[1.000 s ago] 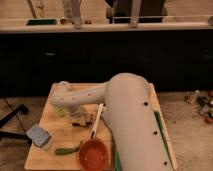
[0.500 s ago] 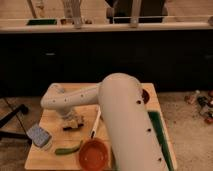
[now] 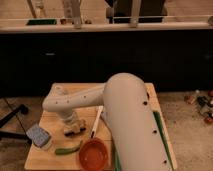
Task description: Wipe table surface with eraser
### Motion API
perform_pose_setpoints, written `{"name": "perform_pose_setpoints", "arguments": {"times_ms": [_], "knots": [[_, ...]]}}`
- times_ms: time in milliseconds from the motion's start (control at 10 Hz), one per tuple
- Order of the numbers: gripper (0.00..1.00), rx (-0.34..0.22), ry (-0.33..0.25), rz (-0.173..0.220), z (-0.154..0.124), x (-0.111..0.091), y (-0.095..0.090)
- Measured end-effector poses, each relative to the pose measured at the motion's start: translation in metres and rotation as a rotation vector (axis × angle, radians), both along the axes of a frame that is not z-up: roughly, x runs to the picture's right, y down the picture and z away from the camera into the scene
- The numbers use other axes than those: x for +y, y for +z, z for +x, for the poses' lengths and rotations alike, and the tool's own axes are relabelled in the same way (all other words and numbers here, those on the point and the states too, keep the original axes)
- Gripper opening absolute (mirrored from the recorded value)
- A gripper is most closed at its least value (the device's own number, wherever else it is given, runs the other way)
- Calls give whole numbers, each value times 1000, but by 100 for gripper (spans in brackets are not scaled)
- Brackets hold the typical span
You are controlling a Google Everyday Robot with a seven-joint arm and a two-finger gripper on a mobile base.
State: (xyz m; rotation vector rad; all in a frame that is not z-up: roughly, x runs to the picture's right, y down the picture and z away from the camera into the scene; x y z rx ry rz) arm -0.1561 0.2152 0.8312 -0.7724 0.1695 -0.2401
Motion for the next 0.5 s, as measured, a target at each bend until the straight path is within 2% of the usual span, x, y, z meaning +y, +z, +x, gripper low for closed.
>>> {"name": "perform_pose_setpoints", "arguments": {"times_ms": [300,500], "knots": [[0,110,7,21,18,0,3],[0,176,55,60,34,-9,11]]}}
